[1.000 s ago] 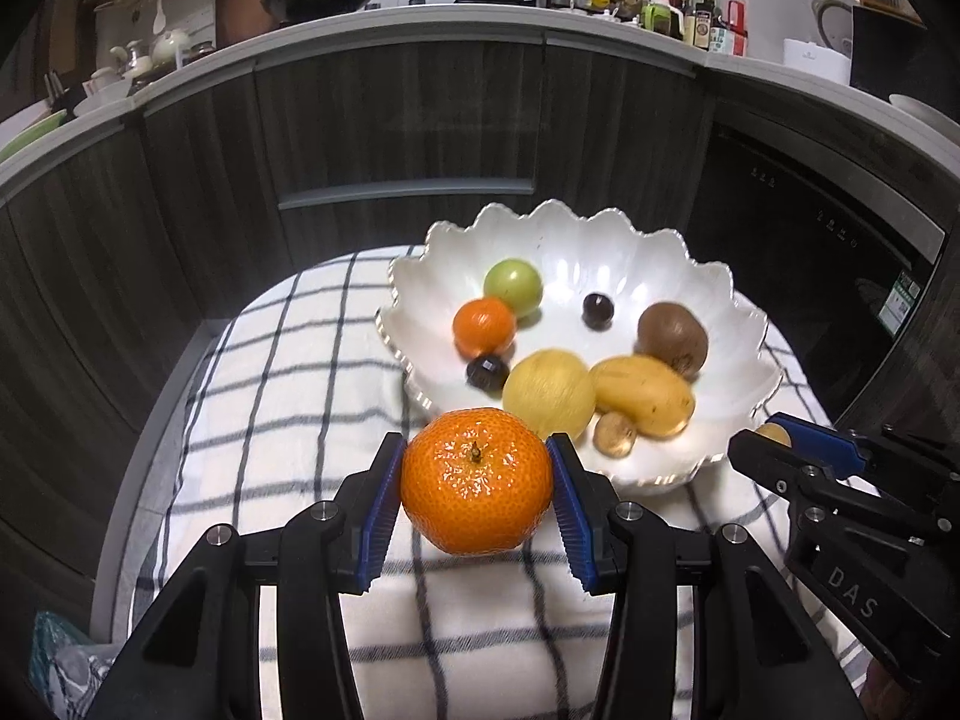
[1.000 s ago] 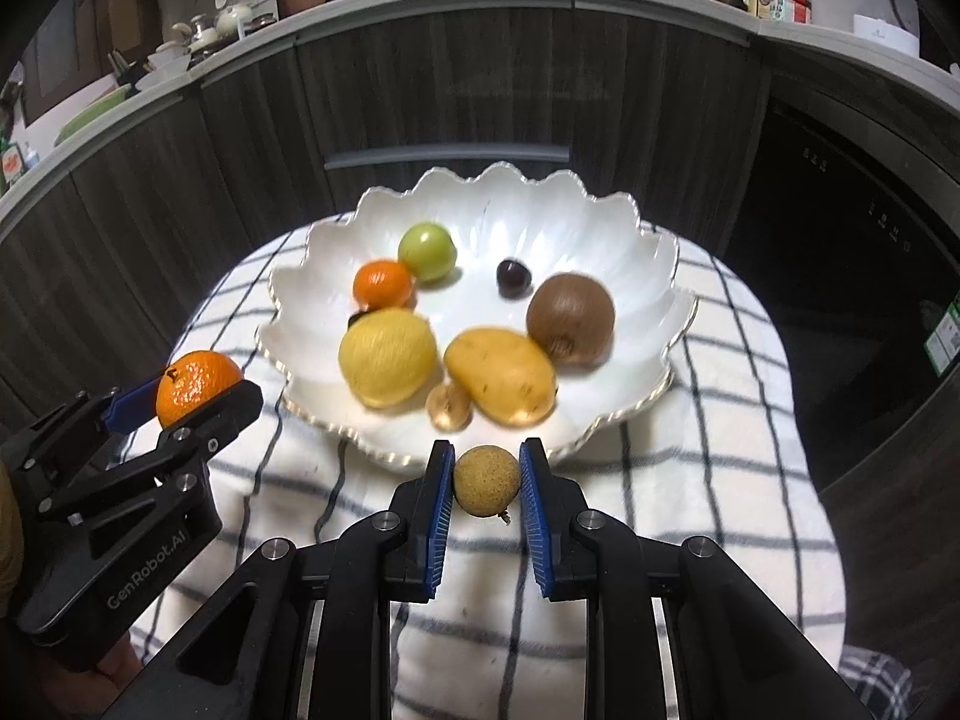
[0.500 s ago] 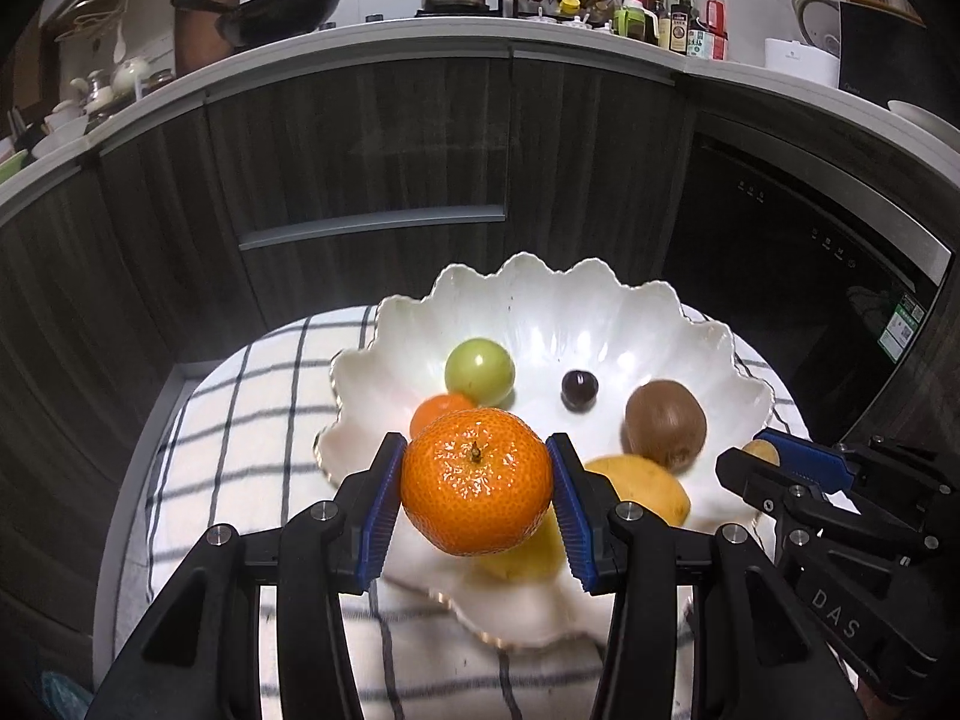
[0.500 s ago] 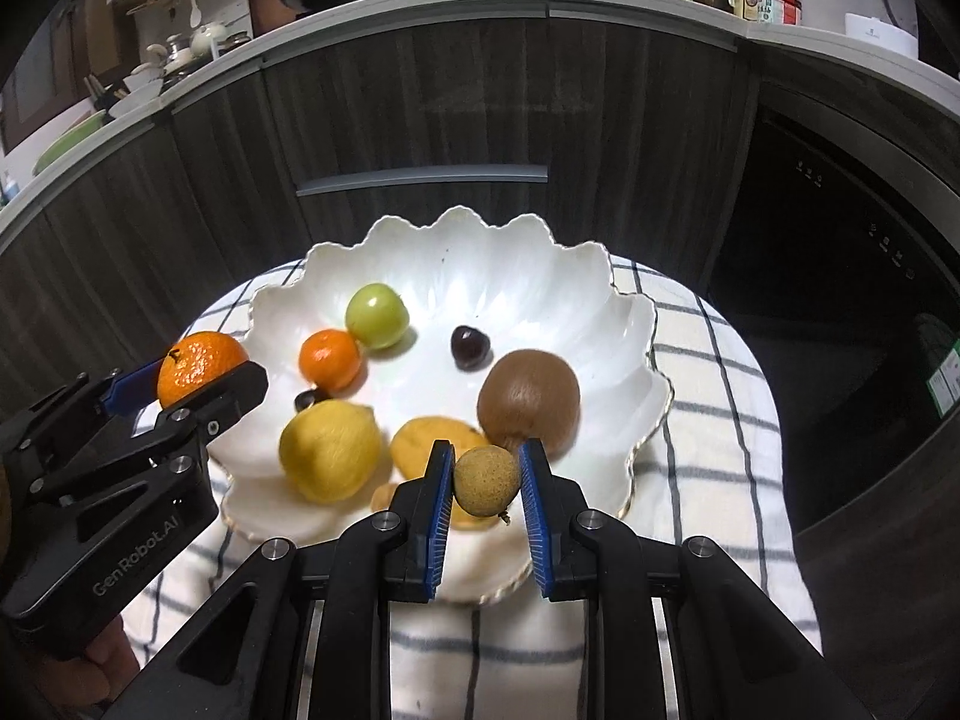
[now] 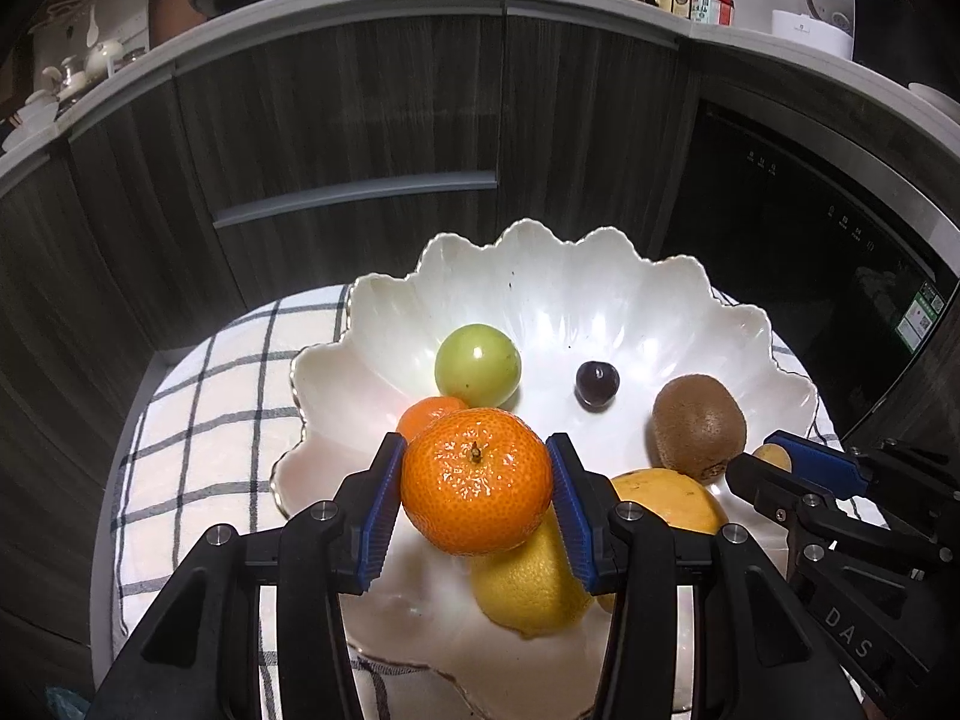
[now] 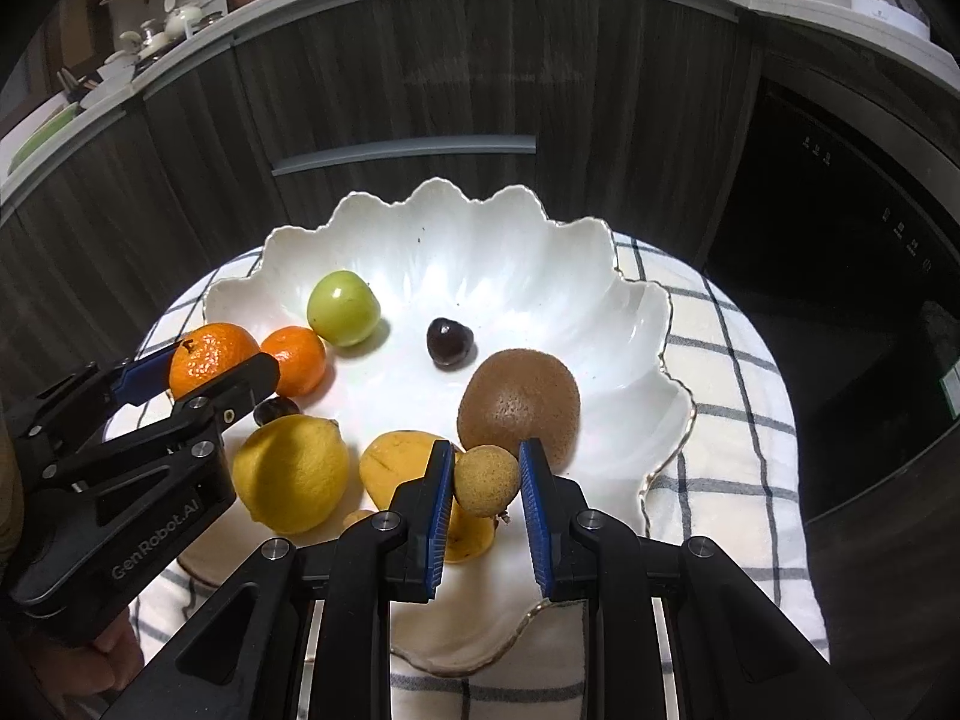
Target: Organize fruits
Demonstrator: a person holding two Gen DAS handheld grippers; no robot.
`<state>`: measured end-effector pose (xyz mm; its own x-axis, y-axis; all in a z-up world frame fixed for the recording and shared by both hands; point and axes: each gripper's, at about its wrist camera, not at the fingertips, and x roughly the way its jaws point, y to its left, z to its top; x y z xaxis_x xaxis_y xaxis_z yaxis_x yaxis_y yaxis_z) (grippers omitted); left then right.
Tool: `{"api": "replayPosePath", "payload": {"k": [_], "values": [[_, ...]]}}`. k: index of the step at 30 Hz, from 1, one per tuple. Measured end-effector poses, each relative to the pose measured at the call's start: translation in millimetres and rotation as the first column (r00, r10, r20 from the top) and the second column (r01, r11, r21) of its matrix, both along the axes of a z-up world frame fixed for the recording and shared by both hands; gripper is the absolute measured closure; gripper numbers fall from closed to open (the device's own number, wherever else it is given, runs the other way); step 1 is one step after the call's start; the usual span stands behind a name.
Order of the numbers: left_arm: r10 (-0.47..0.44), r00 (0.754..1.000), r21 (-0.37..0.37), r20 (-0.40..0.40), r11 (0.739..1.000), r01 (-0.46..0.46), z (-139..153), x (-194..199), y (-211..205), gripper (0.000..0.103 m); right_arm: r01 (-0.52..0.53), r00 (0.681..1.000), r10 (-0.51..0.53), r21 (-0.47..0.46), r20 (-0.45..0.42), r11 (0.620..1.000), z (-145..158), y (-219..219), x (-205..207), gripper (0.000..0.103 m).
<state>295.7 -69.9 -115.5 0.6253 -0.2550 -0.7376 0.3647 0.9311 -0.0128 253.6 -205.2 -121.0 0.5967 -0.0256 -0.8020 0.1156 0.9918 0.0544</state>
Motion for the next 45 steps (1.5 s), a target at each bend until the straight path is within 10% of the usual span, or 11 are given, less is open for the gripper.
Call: {"api": "replayPosePath", "payload": {"k": [8, 13, 21, 45], "values": [[0.004, 1.000, 0.021, -0.030, 1.000, -0.003, -7.8, 3.5, -1.0, 0.054, 0.017, 1.000, -0.017, -0.013, -0.024, 1.000, -2.3, -1.1, 3.8, 0.078], [0.031, 0.999, 0.049, 0.032, 0.998, -0.033, 0.8, -3.2, 2.9, 0.027, 0.038, 0.999, -0.038, -0.015, -0.020, 0.999, -1.2, -4.0, 1.6, 0.055], [0.073, 0.995, 0.063, 0.061, 0.995, -0.077, 11.5, -13.5, 12.1, 0.019, 0.087, 0.996, -0.086, -0.064, 0.013, 0.994, 8.4, -3.9, -11.8, 0.035], [0.177, 0.977, 0.050, 0.117, 0.982, -0.184, 66.0, -83.5, 34.5, 0.010, 0.106, 0.990, -0.103, -0.021, 0.098, 0.994, 59.3, 4.9, -68.0, 0.033]]}}
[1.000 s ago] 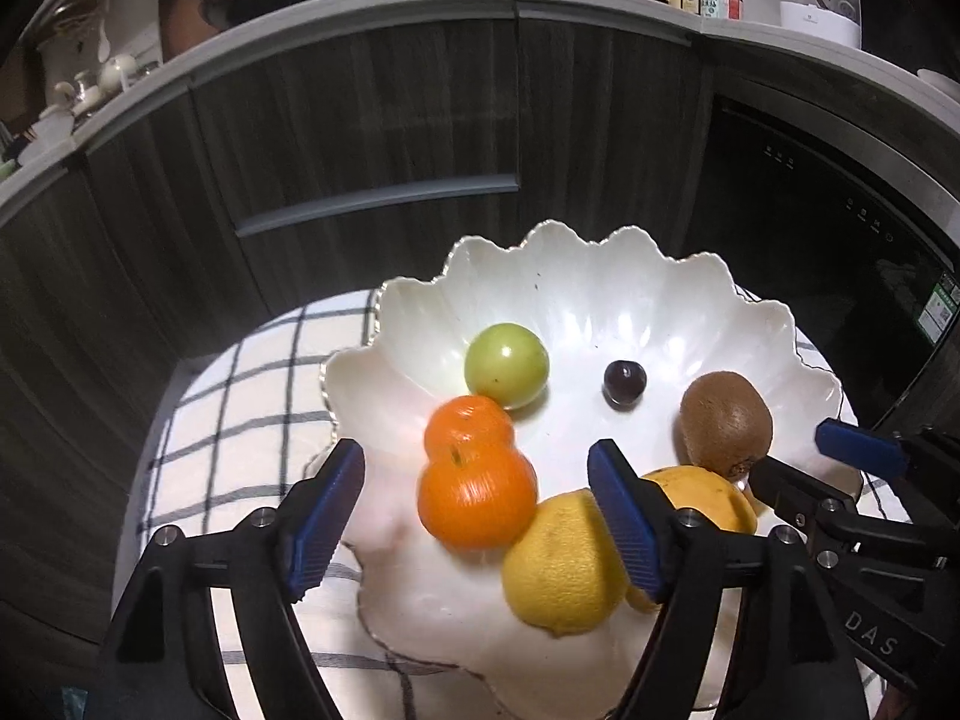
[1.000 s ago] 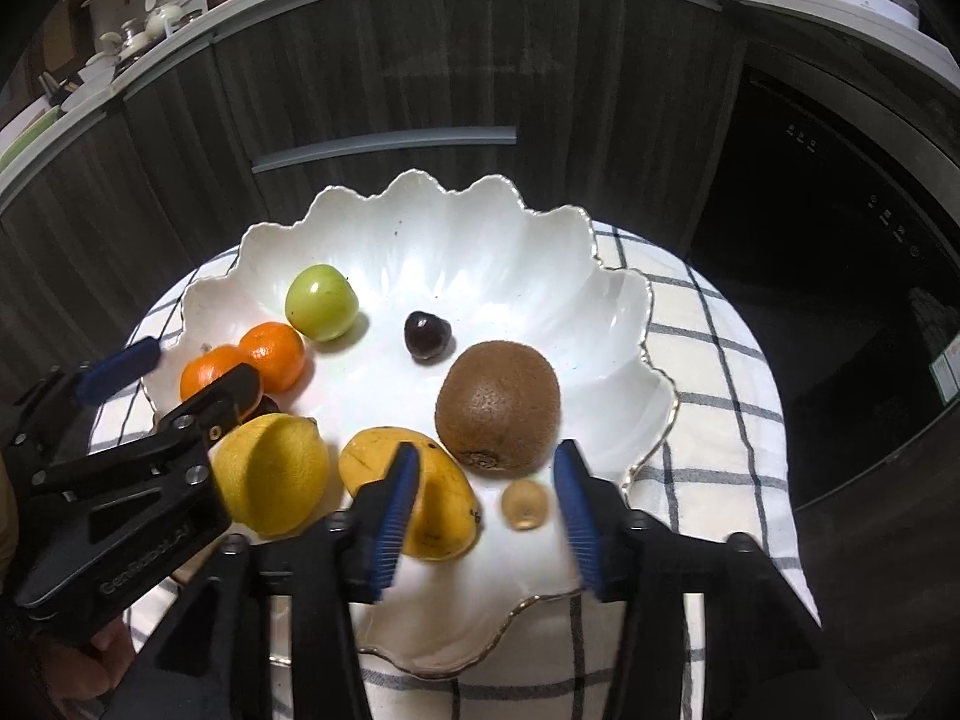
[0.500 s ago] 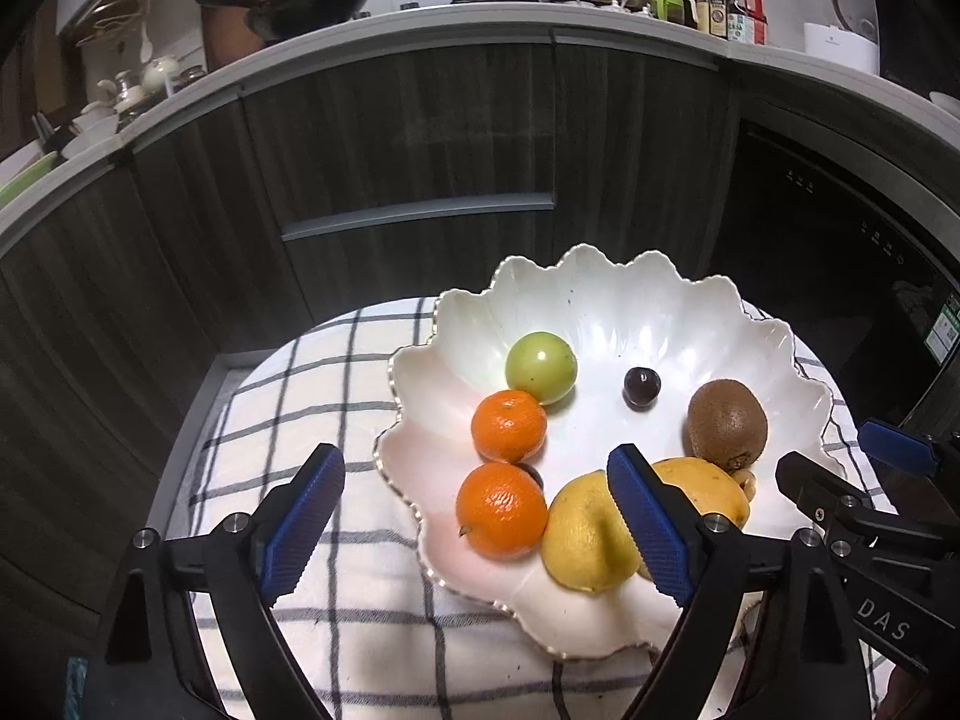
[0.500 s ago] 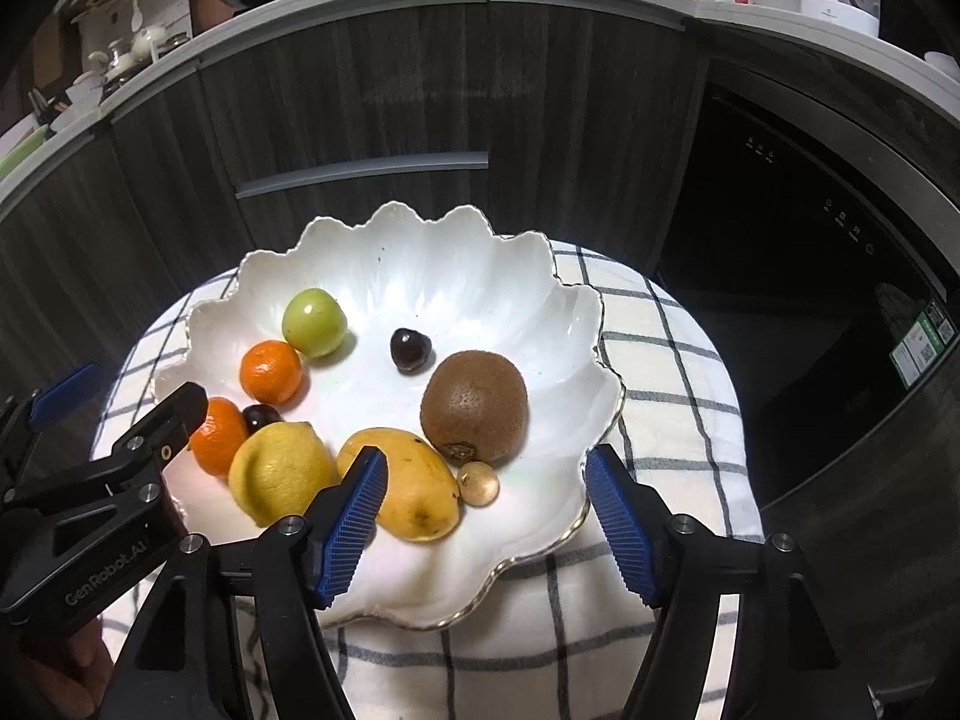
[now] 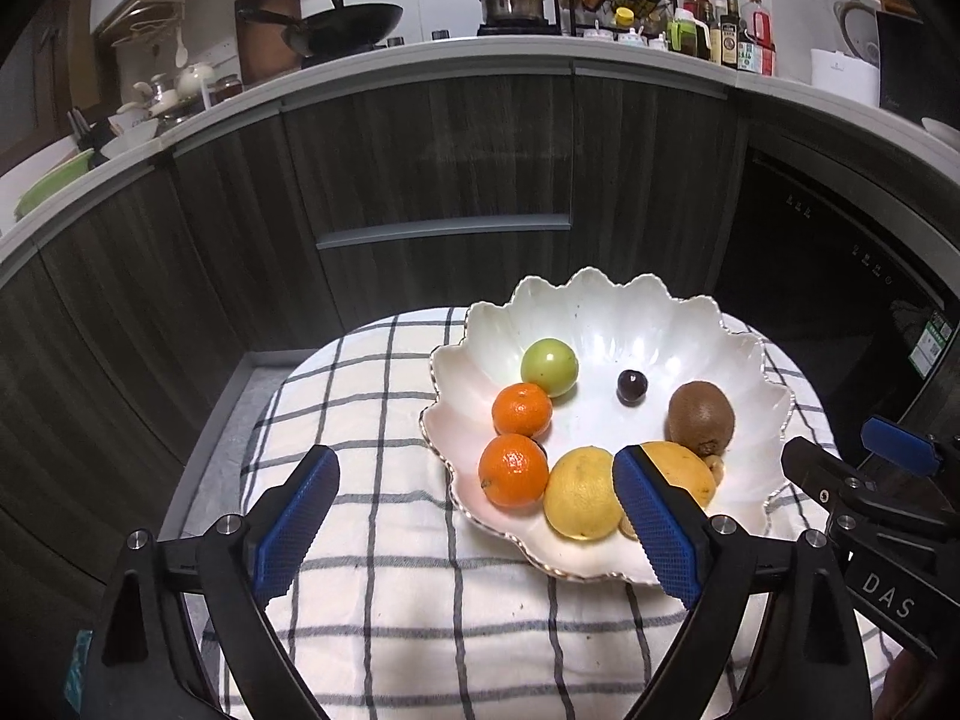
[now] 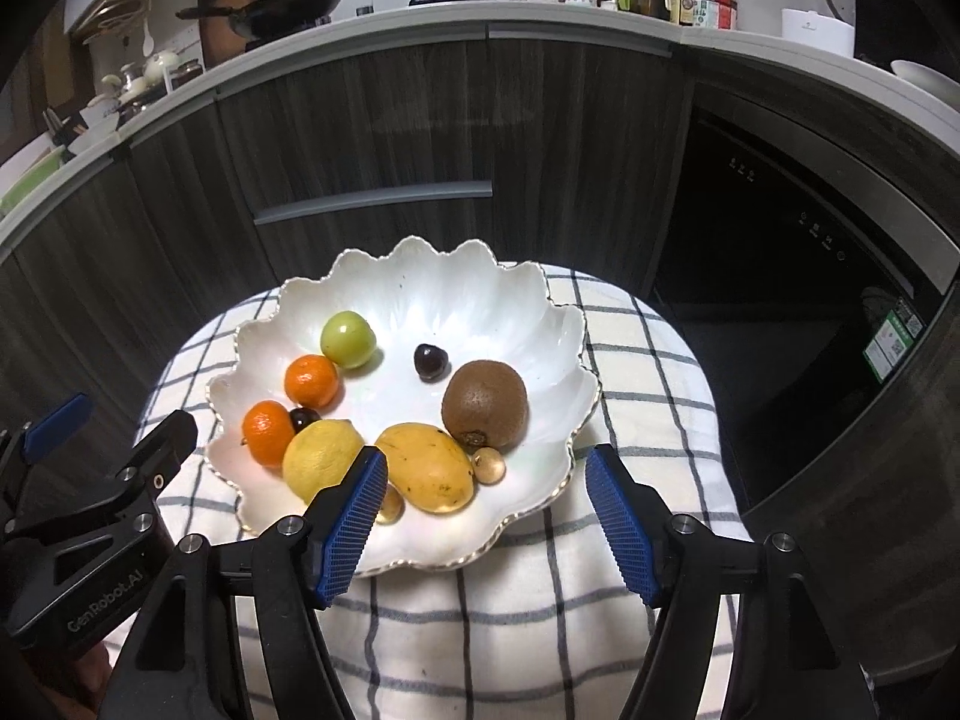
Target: Organize fruits
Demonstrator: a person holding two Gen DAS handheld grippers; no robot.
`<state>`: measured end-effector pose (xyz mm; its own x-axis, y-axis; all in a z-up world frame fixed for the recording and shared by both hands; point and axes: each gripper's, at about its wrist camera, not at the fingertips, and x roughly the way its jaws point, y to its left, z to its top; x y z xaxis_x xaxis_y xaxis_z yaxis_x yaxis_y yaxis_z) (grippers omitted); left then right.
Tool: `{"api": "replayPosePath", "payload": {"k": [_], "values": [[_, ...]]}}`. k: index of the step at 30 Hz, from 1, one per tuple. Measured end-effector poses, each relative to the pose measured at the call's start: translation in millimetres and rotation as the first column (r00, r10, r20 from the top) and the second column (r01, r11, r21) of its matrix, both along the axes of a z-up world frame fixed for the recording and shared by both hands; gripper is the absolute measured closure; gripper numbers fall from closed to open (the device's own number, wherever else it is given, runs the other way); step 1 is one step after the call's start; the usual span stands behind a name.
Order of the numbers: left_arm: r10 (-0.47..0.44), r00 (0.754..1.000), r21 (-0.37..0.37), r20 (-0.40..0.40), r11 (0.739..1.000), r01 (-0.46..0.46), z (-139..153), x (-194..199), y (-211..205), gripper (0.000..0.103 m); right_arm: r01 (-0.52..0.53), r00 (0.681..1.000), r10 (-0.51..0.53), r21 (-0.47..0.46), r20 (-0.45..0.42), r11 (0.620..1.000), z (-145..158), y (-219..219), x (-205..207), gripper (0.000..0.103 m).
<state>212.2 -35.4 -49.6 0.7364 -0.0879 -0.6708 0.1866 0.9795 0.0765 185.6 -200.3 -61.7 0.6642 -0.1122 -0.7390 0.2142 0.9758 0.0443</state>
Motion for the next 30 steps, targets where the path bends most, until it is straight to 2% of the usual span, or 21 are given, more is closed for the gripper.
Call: {"api": "replayPosePath", "payload": {"k": [14, 25, 28, 30], "values": [[0.029, 0.999, -0.011, 0.032, 1.000, -0.029, 33.4, -55.9, 5.5, 0.008, 0.011, 0.998, -0.010, -0.004, 0.070, 1.000, 28.8, 0.6, -53.2, 0.033], [0.034, 0.998, -0.018, 0.056, 0.999, -0.033, 46.6, -96.0, 9.2, 0.007, 0.033, 0.992, -0.031, -0.018, 0.125, 0.999, 44.8, 1.0, -92.6, 0.033], [0.033, 0.998, -0.010, 0.059, 0.999, -0.032, 47.1, -105.5, 10.0, 0.005, 0.044, 0.989, -0.040, -0.031, 0.139, 0.999, 45.4, 2.5, -102.8, 0.025], [0.035, 0.997, -0.005, 0.066, 0.999, -0.035, 46.9, -111.8, 11.6, 0.005, 0.049, 0.988, -0.042, -0.040, 0.150, 0.998, 45.6, 3.7, -109.7, 0.024]]}}
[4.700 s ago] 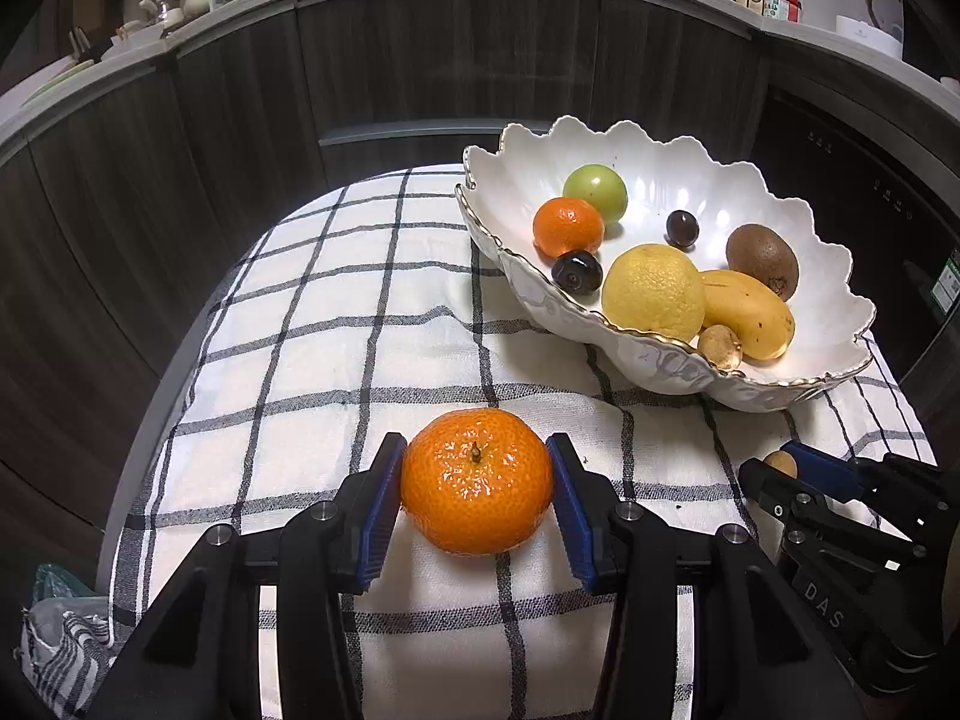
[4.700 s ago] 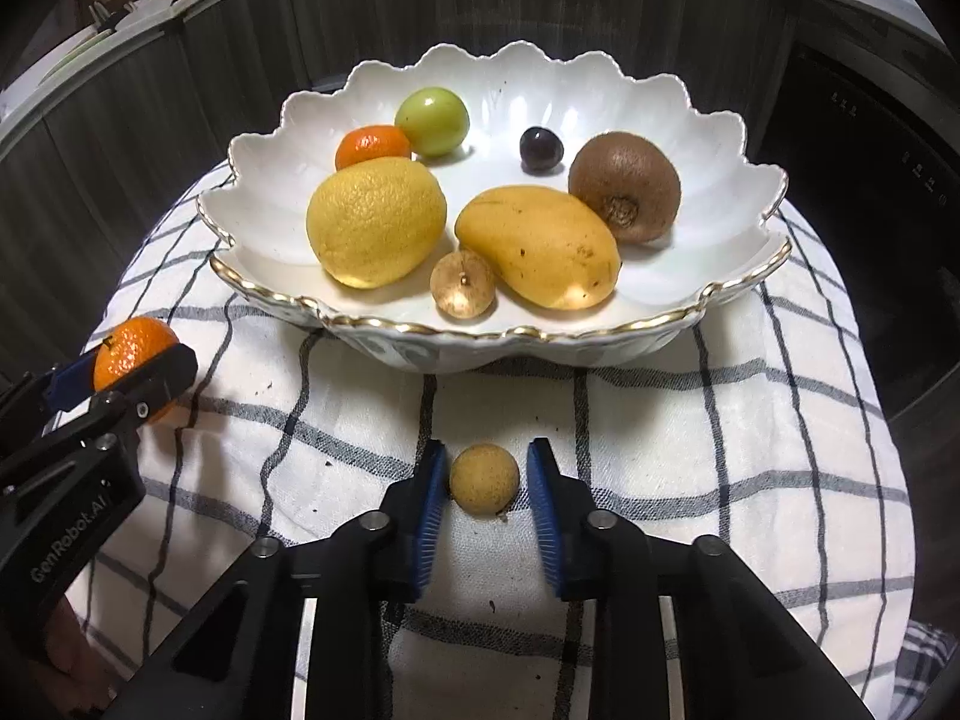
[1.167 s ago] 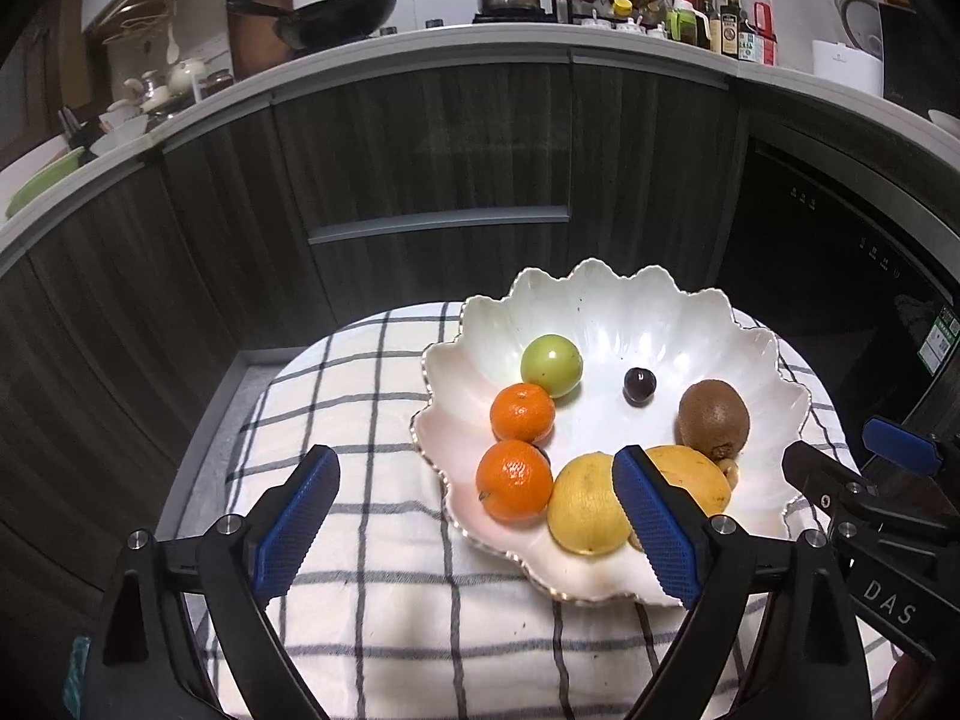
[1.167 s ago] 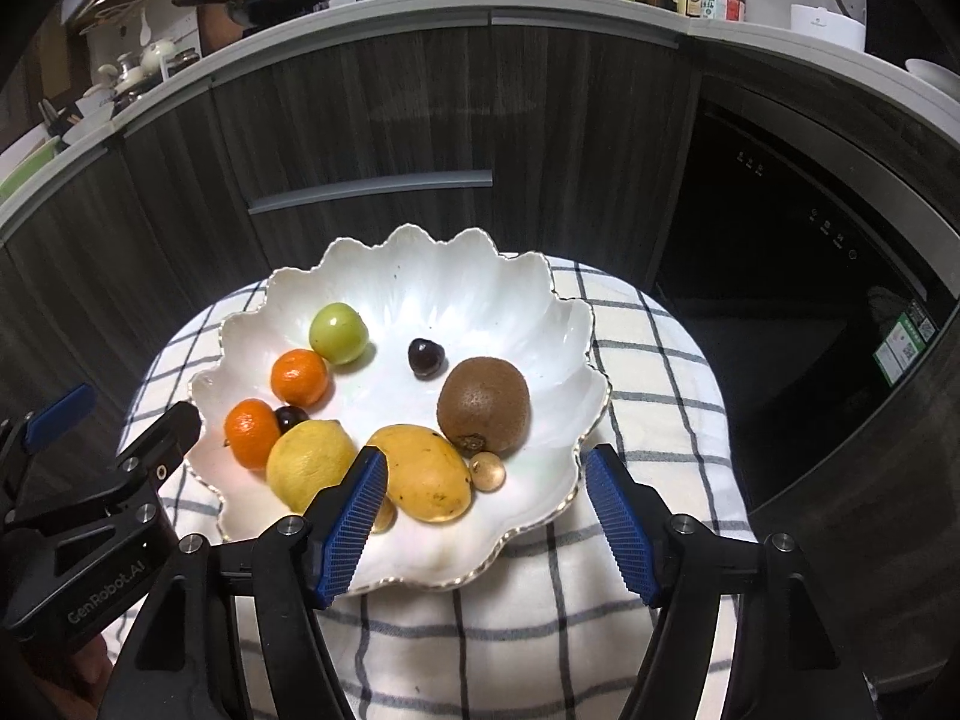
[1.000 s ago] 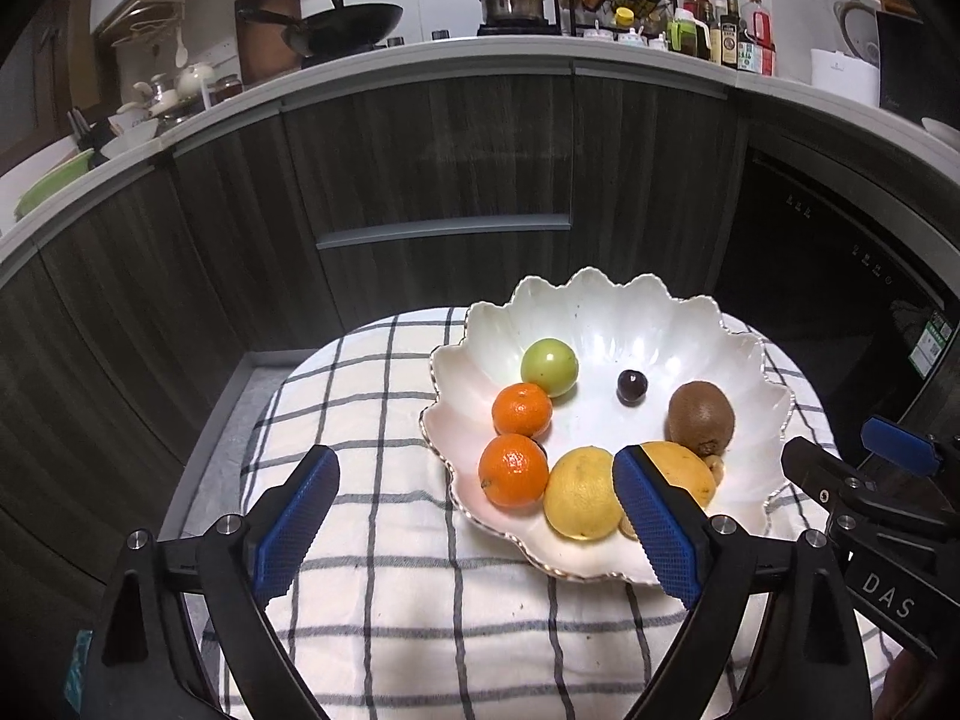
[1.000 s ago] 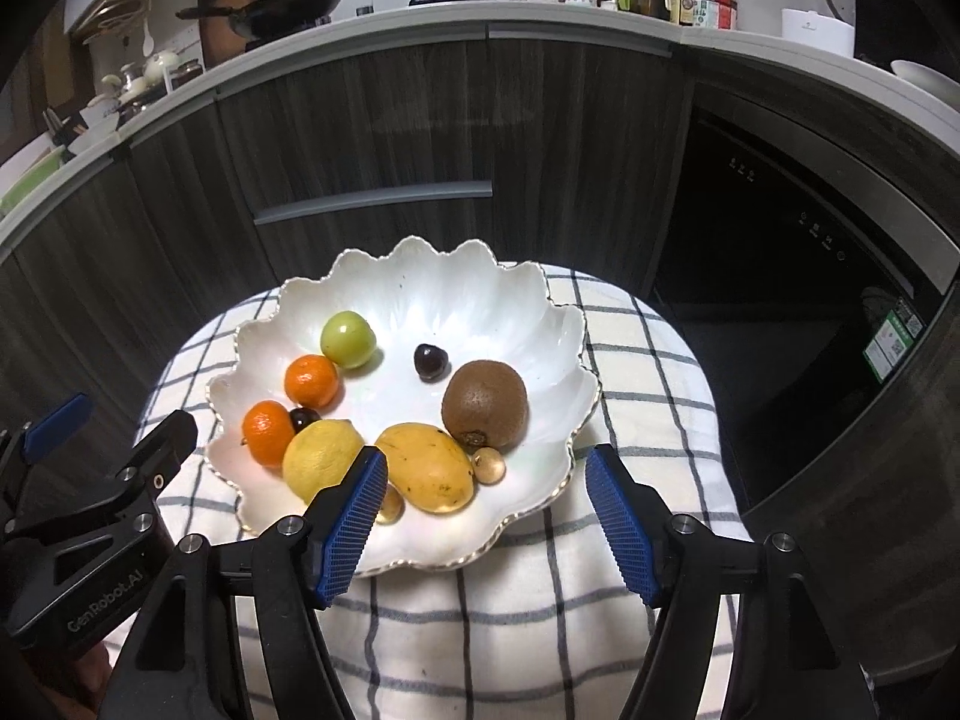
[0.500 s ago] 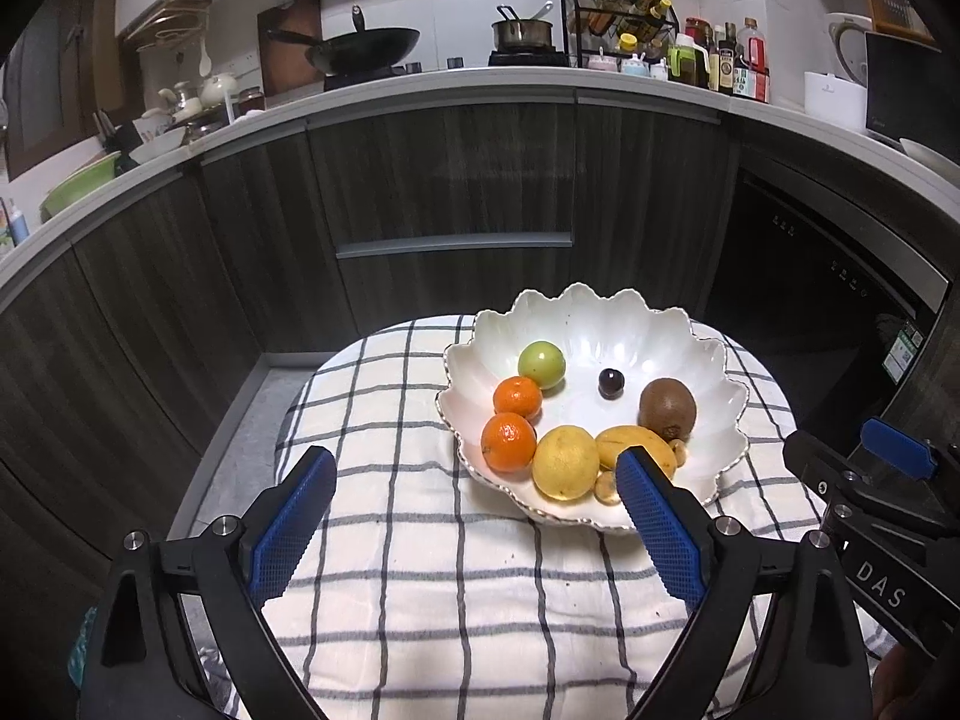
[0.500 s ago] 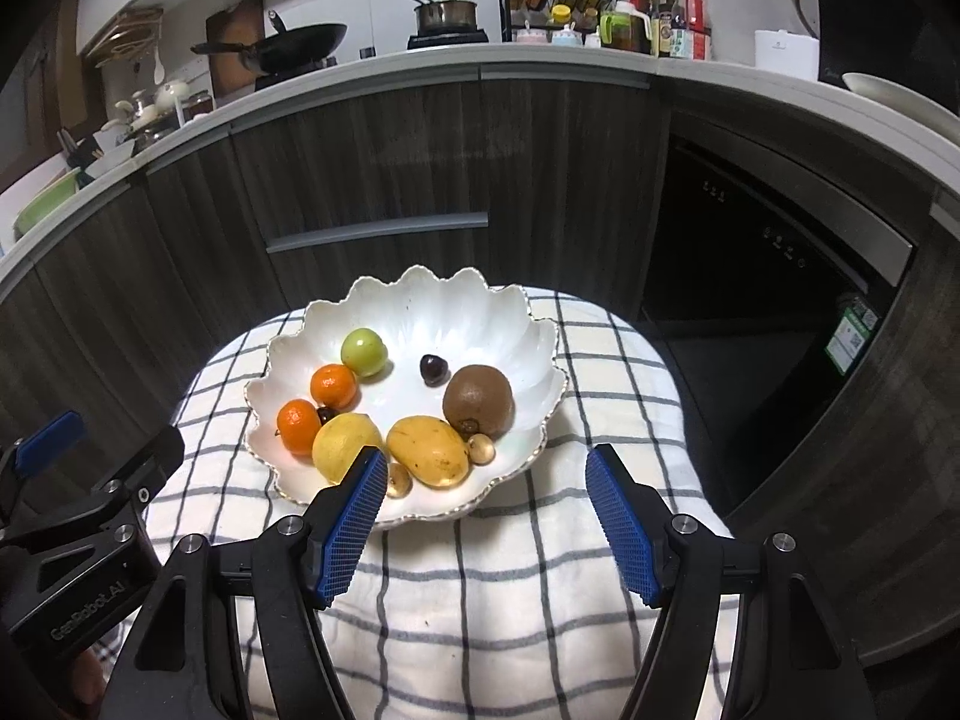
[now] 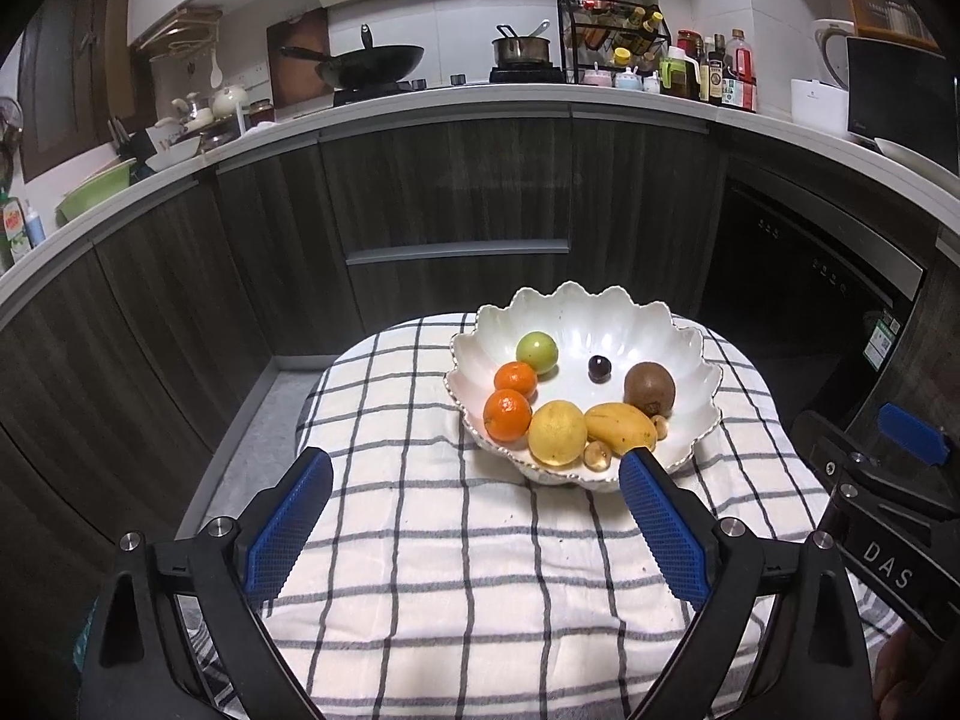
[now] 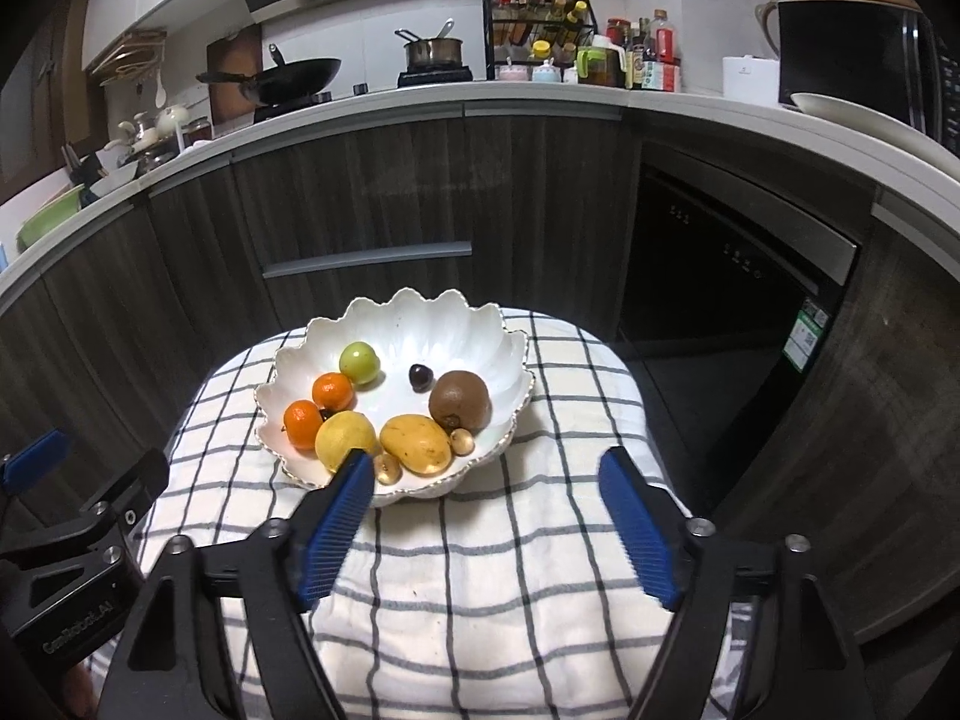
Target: Organize fruits
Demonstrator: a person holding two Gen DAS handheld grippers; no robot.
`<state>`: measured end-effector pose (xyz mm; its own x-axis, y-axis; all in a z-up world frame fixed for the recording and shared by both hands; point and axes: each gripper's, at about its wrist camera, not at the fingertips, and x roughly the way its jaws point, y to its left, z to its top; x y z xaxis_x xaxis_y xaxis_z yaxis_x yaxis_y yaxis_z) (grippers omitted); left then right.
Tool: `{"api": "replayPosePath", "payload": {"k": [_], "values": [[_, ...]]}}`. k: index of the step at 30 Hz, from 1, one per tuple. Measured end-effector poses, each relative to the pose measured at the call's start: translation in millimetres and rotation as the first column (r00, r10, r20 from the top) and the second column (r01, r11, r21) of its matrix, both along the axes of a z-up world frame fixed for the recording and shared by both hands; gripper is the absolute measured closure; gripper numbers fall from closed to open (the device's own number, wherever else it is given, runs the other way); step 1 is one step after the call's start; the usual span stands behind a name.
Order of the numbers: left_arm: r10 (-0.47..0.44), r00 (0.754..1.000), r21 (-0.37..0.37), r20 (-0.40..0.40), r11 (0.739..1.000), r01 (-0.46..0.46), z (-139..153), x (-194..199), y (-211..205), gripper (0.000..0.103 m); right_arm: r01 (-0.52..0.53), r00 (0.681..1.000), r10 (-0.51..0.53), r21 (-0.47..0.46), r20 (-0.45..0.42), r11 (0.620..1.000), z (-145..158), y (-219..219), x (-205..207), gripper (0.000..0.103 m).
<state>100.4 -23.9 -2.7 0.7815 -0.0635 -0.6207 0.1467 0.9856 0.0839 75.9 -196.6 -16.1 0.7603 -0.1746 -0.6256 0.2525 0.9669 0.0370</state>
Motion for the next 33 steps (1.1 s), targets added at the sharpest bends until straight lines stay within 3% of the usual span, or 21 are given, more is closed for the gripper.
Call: {"api": "replayPosePath", "payload": {"k": [4, 33], "values": [[0.020, 1.000, 0.000, 0.007, 1.000, -0.020, -2.5, -12.4, 4.7, 0.001, -0.008, 1.000, 0.008, -0.011, 0.003, 1.000, -0.9, 4.3, -6.8, 0.024], [0.062, 0.997, 0.001, 0.046, 0.998, -0.062, -6.7, -33.2, 20.8, 0.000, -0.017, 1.000, 0.018, -0.040, 0.025, 0.999, -2.7, 15.0, -32.6, 0.024]]}}
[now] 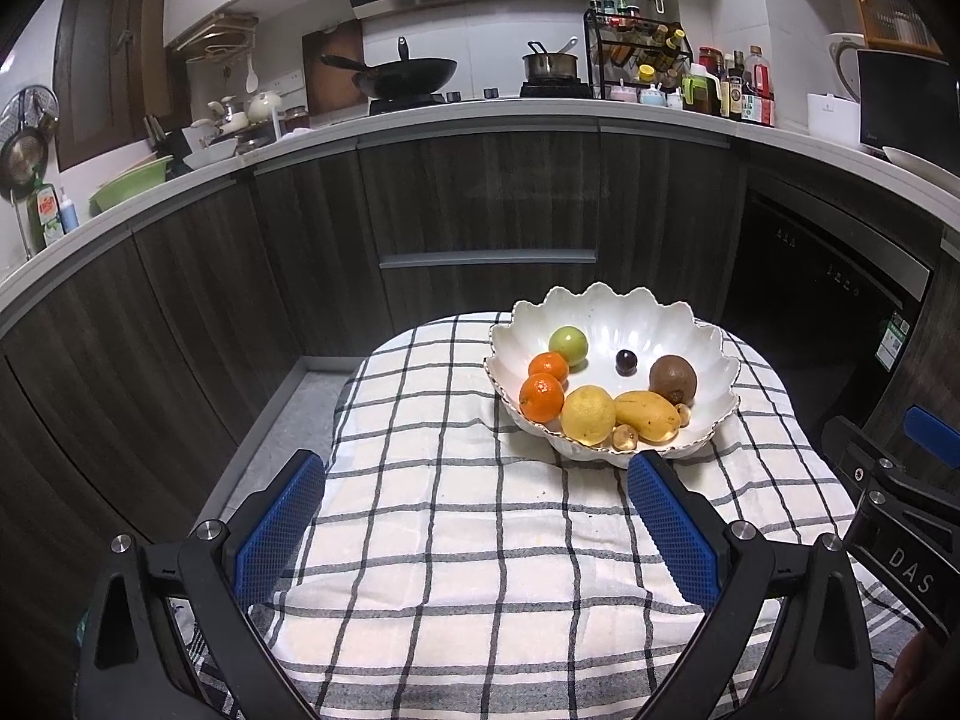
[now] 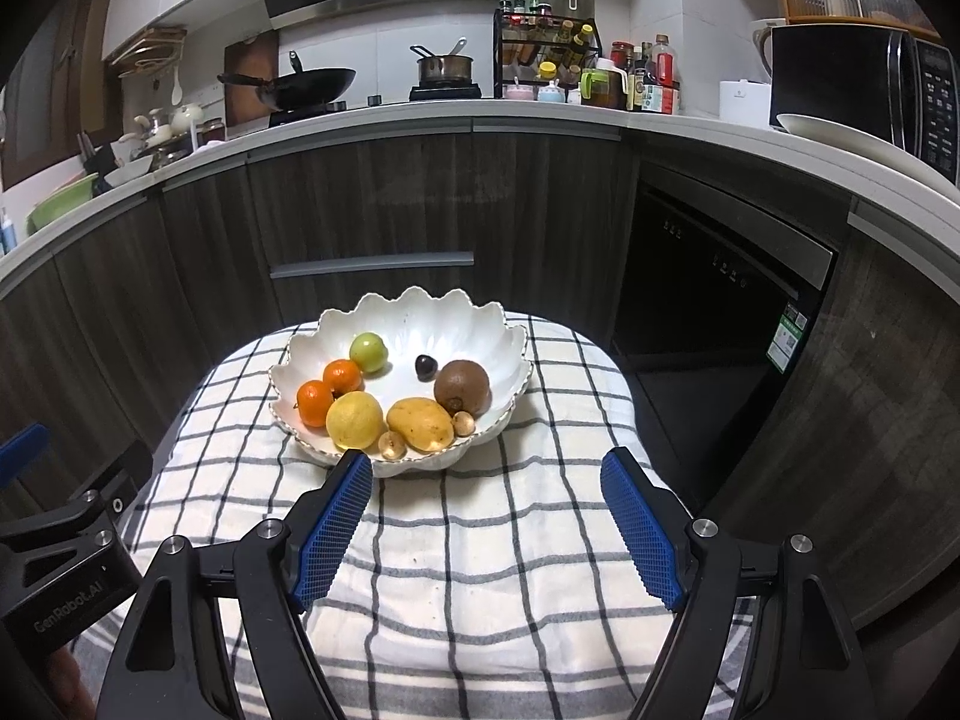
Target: Organize fruits
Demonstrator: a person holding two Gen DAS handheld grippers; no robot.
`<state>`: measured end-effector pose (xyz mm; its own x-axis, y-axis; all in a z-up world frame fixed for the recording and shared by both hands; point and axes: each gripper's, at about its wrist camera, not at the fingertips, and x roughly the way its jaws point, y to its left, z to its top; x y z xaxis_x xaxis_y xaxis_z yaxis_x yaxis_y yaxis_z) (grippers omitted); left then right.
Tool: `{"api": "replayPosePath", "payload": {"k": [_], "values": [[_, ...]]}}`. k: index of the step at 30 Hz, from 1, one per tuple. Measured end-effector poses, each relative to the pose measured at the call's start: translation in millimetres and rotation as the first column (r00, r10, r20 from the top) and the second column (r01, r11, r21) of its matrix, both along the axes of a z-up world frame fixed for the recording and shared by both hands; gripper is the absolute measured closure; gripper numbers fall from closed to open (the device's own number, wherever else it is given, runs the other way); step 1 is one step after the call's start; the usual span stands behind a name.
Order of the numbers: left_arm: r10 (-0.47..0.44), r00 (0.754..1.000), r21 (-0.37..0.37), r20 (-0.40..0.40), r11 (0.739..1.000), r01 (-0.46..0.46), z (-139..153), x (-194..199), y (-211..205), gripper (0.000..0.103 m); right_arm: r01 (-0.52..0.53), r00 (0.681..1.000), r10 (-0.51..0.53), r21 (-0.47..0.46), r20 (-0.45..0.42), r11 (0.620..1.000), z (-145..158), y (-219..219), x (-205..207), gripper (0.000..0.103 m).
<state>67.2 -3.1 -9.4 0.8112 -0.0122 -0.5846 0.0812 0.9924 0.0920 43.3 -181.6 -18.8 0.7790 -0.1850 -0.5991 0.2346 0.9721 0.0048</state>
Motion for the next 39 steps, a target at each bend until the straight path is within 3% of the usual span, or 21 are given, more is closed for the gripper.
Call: {"api": "replayPosePath", "payload": {"k": [39], "values": [[0.009, 1.000, -0.003, -0.005, 1.000, -0.009, 8.7, -3.5, 0.8, 0.000, -0.029, 1.000, 0.029, 0.009, 0.000, 1.000, 13.8, 2.1, 4.0, 0.024]]}}
